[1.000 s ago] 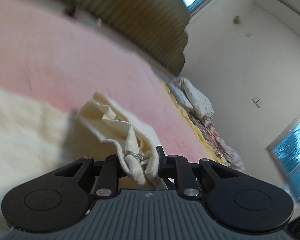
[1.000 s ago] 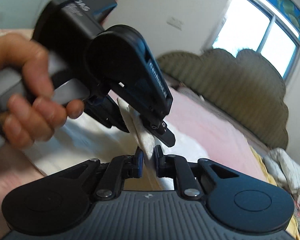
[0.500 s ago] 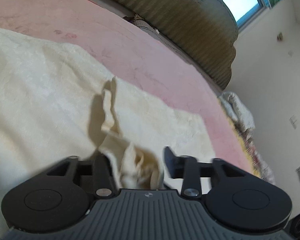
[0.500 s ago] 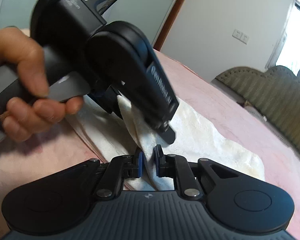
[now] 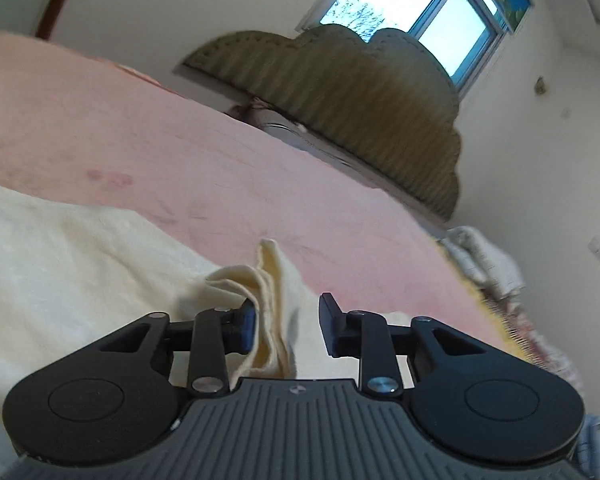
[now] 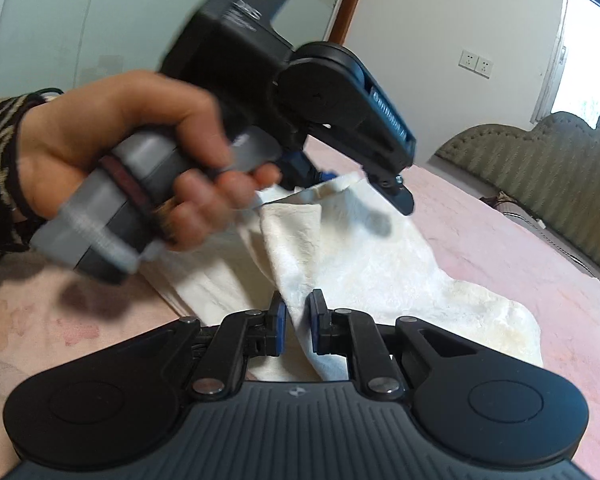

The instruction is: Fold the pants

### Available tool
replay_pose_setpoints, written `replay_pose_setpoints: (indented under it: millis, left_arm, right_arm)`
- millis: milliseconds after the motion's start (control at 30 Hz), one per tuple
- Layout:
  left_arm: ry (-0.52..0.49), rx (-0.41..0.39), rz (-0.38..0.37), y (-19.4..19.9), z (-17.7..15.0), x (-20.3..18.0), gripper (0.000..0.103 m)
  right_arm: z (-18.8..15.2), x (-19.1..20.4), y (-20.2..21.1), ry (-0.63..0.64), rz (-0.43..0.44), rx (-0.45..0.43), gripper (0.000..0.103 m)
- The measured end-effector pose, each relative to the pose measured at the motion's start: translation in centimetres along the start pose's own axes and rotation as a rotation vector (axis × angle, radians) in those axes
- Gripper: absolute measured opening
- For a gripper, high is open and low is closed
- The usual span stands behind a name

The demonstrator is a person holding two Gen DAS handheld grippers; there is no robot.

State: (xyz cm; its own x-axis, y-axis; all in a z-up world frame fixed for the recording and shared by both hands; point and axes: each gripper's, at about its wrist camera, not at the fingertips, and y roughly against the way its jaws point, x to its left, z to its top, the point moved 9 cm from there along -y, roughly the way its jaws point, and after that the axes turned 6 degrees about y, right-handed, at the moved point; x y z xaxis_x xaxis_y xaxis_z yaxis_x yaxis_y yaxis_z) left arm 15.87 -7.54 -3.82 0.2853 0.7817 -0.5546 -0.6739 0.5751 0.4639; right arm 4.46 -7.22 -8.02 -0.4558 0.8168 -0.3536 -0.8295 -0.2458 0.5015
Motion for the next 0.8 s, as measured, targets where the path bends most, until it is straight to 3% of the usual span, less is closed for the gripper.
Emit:
replay_pose_setpoints:
  millis: [100,167,300,433,533,567,633,700,800]
  left_arm:
    - [0.006,0.022,0.13,-0.7,-0.9,2.5,0.034]
    - [0.041,0.031,0.133,-0.7,-1.0,3.3,0.029]
    - [-0.018,0.008,0.155,0.2,-0.8,3.3,0.024]
    - [-0.033,-0.001,0.182,0.5,-0.5,3.3,0.024]
    - [-0.007,-0.021,0.227,1.1,0.2,3.5,0.037]
    - [-0.007,-0.032,0.237,1.4,0.4,3.4,0.039]
    - [-0.036,-0.055,0.229,1.9,1.1,2.6,0.057]
    - [-0.098,-0.079,0.21,2.4,1.7,1.1,0.062]
    - [-0.214,-0.081,0.167,1.8,1.7,-1.9,0.065]
  right_arm:
    - [-0.8,-0.4,-1.1,-0.005,0.023,0.041,0.012]
    - [-0.8,-0.6,-1.1,-0.003,0.016,0.047,0.013]
    - [-0.6,-1.2,0.5,0.002,0.069,0.079,0.017]
    - [0.0,-5.0,4.2,-0.134,0.165,0.001,0.017]
    - [-1.5,-10.2,5.4,-0.314,0.056,-0.018,0.017]
    - [-2.6,-11.7,5.2,-0.374,0.003,0.009,0.017]
    - [-5.8,-13.9,3.9,-0.486,-0.066,0.121,0.017]
    - [-7.9,-13.7,2.9,-0.49,-0.047,0.192,0.017]
    - [-7.0,-14.2,3.2,-0.475,-0.062,0.152,0.018]
